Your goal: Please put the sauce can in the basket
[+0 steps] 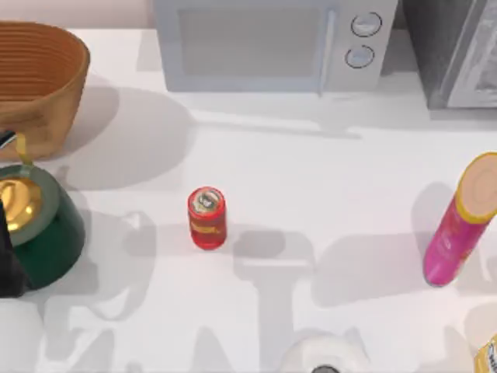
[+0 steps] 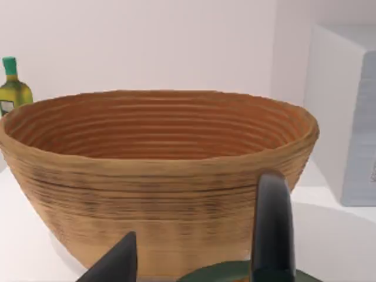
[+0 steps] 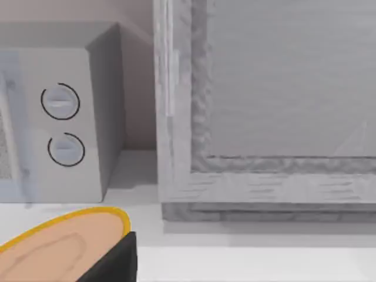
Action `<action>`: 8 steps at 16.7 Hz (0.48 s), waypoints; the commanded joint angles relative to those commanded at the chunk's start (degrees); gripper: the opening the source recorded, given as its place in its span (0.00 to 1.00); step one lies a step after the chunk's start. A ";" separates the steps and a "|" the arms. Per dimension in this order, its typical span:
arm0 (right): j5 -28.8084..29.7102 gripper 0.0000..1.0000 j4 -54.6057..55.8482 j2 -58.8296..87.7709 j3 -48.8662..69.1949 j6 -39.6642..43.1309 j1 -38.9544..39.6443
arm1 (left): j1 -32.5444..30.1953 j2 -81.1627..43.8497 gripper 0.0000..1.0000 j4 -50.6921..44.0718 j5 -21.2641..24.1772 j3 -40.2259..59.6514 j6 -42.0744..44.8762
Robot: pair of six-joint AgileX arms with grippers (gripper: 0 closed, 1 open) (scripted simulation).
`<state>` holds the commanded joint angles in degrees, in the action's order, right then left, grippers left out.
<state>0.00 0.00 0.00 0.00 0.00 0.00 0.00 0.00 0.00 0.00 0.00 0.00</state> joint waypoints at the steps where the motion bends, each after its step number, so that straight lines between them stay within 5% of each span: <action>1: 0.00 1.00 0.00 0.00 0.00 0.00 0.00 | 0.00 0.01 1.00 0.00 0.00 0.04 0.00; 8: 0.00 1.00 0.00 0.00 0.00 0.00 0.00 | -0.47 -11.97 1.00 -4.63 6.27 8.16 9.08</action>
<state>0.00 0.00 0.00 0.00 0.00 0.00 -0.47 -11.97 -4.63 6.27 8.16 9.08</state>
